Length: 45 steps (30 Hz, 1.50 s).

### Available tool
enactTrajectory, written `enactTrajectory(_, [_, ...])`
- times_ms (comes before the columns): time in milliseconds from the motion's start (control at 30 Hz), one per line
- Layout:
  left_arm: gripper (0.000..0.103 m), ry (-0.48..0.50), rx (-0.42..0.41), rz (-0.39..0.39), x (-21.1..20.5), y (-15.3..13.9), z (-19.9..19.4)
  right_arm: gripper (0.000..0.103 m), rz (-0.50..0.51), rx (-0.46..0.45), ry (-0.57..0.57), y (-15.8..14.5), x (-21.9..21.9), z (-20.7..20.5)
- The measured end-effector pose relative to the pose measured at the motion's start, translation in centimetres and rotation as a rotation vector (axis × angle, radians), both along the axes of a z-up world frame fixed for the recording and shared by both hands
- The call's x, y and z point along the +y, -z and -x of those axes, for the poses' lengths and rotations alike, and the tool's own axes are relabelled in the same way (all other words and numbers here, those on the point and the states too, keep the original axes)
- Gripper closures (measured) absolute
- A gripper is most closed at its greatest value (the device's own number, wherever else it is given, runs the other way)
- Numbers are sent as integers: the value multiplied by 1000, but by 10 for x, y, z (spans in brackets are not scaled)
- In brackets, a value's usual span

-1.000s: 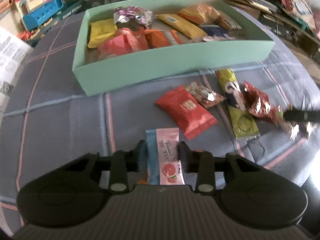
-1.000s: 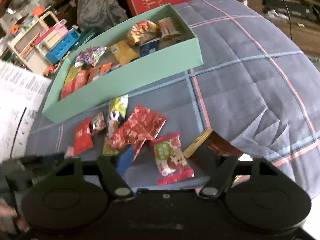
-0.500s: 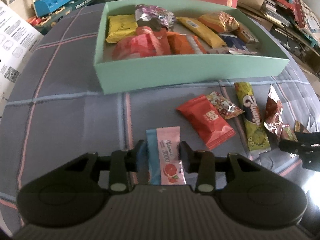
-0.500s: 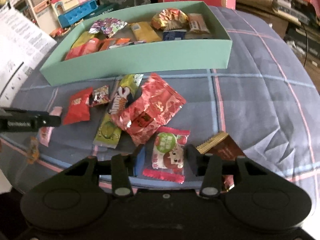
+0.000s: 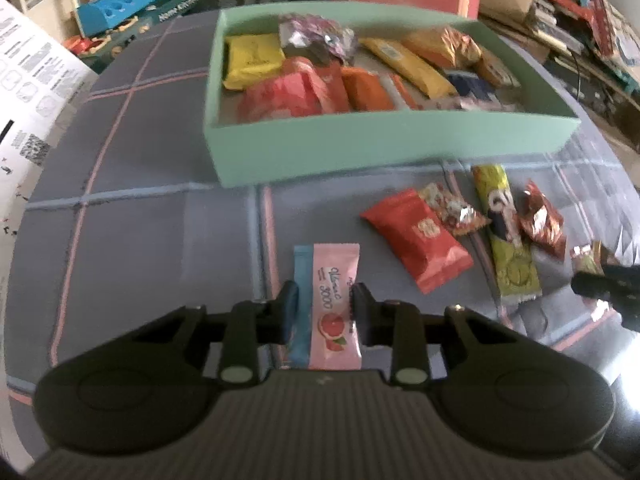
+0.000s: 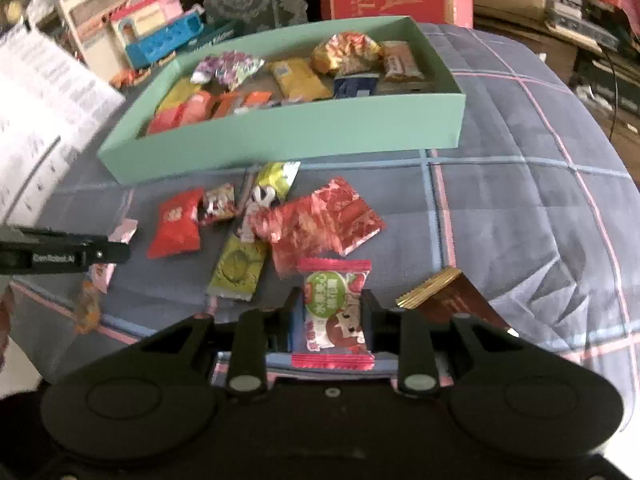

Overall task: Organize snacks
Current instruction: 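Grasp pink gummy packet with left gripper while right gripper grasps cartoon candy packet, then carry both packets into the green box and open both grippers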

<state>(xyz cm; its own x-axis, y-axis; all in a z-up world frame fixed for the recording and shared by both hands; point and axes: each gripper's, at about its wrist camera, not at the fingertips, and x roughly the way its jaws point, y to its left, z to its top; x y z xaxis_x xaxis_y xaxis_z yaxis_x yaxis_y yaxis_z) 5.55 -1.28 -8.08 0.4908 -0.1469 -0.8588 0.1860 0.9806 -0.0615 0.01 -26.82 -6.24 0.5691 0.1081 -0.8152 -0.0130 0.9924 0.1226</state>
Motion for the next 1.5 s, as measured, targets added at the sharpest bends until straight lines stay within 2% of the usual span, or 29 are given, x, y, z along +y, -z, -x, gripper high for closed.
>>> enactTrajectory(200, [74,-8,-56,51,7,-28,0,75,-87,-33,46,-19,-16,4])
enactTrajectory(333, [74,1,-91,76,3,-47,-7,75,-102,-76,58,-36,-25,1])
enactTrajectory(667, [74,35,-133,141,-33,-79,-66,75,-142,-166,115,-68,-52,-47])
enactTrajectory(800, [74,34,-107,172,-50,-79,-99,75,-156,-176,150,-70,-63,-77])
enactTrajectory(1033, [74,58,-80,160,-79,-69,-145,75,-156,-175,171,-68,-76,-122])
enactTrajectory(1333, [73,85,-52,145,-103,-54,-173,72,-147,-139,173,-51,-81,-151])
enactTrajectory(1367, [69,88,-50,138,-106,-53,-173,72,-143,-139,173,-51,-81,-152])
enactTrajectory(1400, [58,85,-54,127,-108,-51,-173,66,-139,-143,173,-51,-80,-153])
enactTrajectory(1433, [45,80,-56,117,-109,-50,-173,47,-140,-150,173,-53,-79,-152])
enactTrajectory(1467, [14,70,-58,107,-109,-50,-173,20,-138,-167,175,-55,-78,-151])
enactTrajectory(1500, [0,48,-73,91,-107,-50,-171,7,-133,-185,181,-58,-78,-148])
